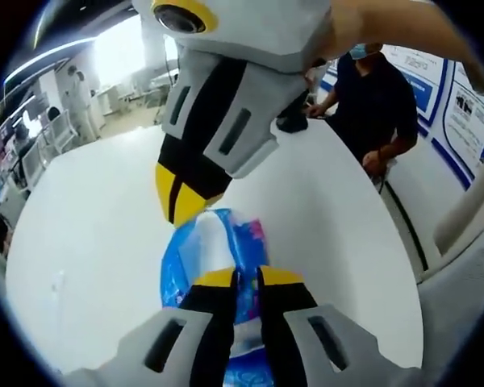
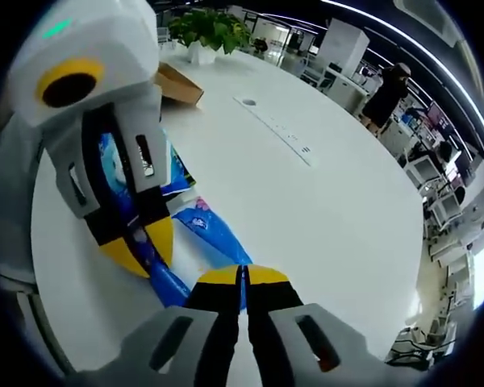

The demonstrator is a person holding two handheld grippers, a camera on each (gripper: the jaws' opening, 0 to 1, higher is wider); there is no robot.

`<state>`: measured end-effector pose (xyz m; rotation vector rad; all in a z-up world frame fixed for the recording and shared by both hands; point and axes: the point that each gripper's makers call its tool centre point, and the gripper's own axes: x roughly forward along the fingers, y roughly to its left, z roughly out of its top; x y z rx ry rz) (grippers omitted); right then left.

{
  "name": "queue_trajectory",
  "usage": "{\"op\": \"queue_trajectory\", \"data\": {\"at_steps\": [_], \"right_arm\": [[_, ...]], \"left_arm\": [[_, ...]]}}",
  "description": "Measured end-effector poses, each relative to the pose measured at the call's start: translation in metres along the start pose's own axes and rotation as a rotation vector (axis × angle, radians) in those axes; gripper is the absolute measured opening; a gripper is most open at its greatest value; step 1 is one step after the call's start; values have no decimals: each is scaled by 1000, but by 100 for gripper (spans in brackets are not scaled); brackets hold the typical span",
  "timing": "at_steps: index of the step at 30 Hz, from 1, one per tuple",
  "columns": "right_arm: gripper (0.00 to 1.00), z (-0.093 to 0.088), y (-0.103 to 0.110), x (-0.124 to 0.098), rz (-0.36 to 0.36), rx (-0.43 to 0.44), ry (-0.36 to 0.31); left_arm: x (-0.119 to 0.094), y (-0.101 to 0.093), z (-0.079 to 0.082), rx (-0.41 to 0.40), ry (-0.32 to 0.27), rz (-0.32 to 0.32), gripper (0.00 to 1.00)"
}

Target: Operate the shoe box by opening the lid, removing the specified soft item, and placing it in the target area until the item is outside and the box remains undamaged.

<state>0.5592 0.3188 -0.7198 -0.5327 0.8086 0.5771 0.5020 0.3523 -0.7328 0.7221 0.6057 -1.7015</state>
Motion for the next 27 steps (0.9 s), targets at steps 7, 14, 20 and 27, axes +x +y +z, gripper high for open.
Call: {"op": "queue_trajectory", "data": {"at_steps": [7, 14, 20, 27], "right_arm": [[6, 9, 4, -9, -11, 7, -11], [13, 19, 15, -20, -12, 3, -22], [21, 24, 23, -30, -11, -1, -29], [32, 34, 38, -41, -12, 14, -43]], "left_arm": [[-24, 3, 2, 1, -19, 28, 8], [-46, 11, 2, -26, -37, 76, 13], [-69, 10, 5, -50, -67, 102, 19], [-101, 3, -6, -123, -111, 131, 26]]}}
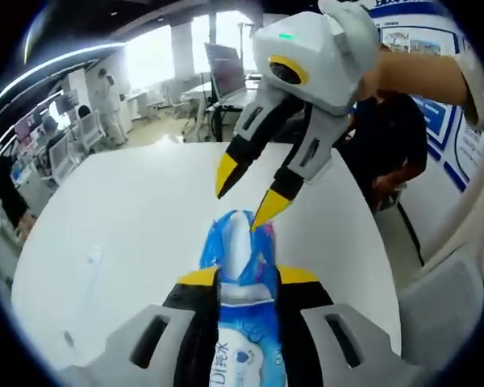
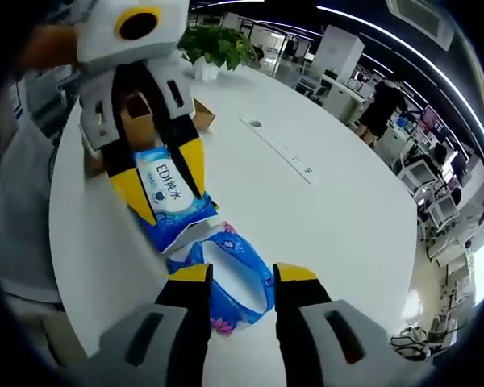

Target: Operate the shoe box by opening the lid, removing the specified soft item, and placing it in the target area until the item is outside and the box remains undamaged.

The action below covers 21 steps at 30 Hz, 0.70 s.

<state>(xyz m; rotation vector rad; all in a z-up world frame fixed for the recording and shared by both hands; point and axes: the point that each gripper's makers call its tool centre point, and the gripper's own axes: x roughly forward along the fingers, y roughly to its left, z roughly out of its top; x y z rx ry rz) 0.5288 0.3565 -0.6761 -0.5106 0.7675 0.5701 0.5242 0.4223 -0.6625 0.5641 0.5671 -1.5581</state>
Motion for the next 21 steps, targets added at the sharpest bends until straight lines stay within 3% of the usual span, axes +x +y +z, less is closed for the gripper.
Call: {"op": "queue_trajectory", "data": {"at_steps": [11, 21], "right_arm": [[46, 33, 21, -15, -17, 10, -47], [60, 51, 50, -21, 35, 30, -51]], "left_arm": [[-52, 3, -20, -106, -45, 78, 42], [-107, 5, -49, -182, -99, 183, 53]]}}
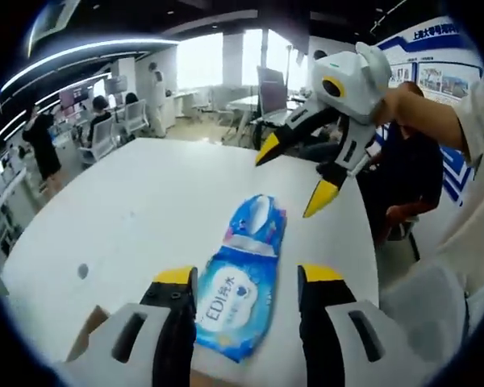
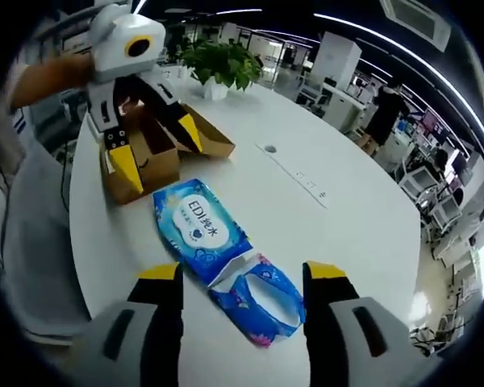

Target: Operate the shoe box by opening the lid, removing the specified soft item, and placing it in the target area until the item is outside and the box remains undamaged.

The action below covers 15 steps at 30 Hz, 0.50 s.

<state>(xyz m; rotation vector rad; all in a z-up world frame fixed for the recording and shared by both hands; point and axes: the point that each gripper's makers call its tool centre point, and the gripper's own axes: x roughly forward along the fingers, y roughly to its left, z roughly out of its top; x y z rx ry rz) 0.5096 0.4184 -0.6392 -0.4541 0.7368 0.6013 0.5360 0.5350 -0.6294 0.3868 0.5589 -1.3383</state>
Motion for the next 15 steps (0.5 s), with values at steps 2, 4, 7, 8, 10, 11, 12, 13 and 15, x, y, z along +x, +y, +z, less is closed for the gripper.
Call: {"op": "queue_trajectory", "data": {"at_steps": [2, 4, 7, 8, 10, 11, 12, 13, 15], "right_arm": [[64, 0, 6, 0, 16, 1, 7], [67, 0, 8, 0, 19, 4, 10], [71, 0, 14, 0, 43, 28, 12], [74, 0, 16, 0, 48, 36, 16], [76, 2, 23, -1, 54, 38, 21], [76, 3, 25, -2, 58, 35, 22], [76, 4, 28, -2, 68, 35, 24], [77, 5, 30, -2, 77, 38, 25], [81, 6, 37, -3, 103, 49, 36]], "left_arm": [[-9, 3, -3, -10, -15, 18, 56], [-21, 8, -7, -25, -28, 49, 60], [-39, 13, -14, -46, -43, 86, 64], [-44, 14, -16, -50, -49, 94, 65], [-56, 17, -19, -66, -61, 116, 68], [-62, 18, -21, -69, -68, 127, 69], [-67, 19, -22, -73, -72, 135, 72], [-72, 19, -23, -76, -79, 143, 73], [-82, 19, -25, -81, -87, 160, 76]]}}
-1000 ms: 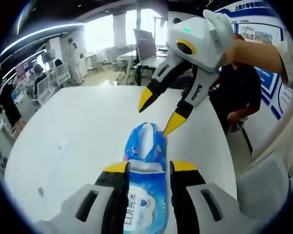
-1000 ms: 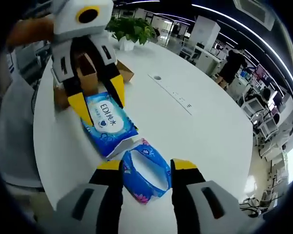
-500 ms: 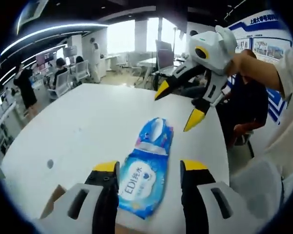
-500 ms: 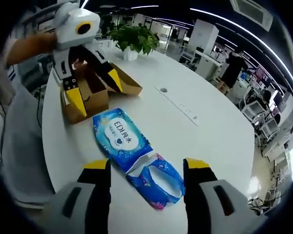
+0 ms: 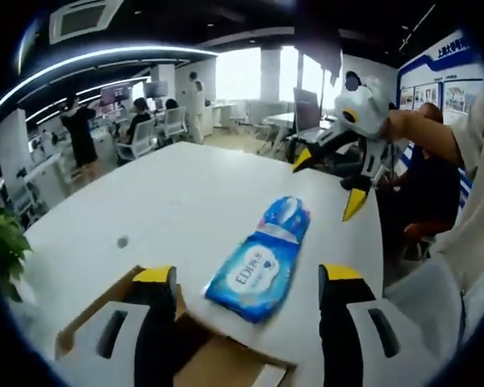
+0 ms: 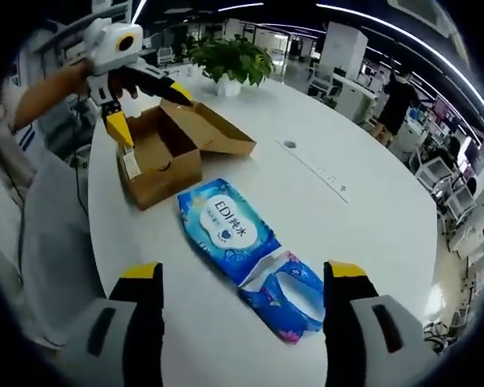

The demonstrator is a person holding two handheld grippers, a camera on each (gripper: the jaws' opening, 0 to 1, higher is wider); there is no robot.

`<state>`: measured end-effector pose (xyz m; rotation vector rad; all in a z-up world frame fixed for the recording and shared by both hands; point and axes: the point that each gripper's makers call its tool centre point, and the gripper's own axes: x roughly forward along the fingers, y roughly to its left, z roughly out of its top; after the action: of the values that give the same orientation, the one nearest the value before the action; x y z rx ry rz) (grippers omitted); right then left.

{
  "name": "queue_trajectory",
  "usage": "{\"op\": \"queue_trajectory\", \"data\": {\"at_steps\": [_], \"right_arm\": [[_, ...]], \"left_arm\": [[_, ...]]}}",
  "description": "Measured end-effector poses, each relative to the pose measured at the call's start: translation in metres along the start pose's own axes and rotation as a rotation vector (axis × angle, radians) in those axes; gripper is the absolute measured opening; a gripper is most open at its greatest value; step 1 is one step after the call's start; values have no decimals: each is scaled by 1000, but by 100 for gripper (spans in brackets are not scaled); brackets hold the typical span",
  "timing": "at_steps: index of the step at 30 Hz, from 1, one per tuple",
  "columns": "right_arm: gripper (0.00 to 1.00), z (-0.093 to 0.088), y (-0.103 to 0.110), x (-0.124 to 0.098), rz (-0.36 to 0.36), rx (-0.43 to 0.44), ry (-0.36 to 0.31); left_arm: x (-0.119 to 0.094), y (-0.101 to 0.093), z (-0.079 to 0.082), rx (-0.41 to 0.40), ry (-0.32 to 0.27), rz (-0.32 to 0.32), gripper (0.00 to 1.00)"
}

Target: Operate the shoe box by opening the lid, removing the specified soft item, and placing it in the target area until the item is outside and the box remains undamaged.

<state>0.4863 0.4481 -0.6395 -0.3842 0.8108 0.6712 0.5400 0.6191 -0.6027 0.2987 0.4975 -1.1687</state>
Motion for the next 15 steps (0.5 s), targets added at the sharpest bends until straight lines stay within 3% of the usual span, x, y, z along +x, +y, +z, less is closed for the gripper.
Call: {"op": "queue_trajectory", "data": {"at_steps": [8, 15], "right_arm": [[87, 10, 20, 0, 69, -32, 18], [90, 24, 37, 0, 126, -59, 23]], "left_arm": [[-36, 6, -5, -24, -48, 55, 87], [-61, 9, -17, -43, -49, 93, 96]]}}
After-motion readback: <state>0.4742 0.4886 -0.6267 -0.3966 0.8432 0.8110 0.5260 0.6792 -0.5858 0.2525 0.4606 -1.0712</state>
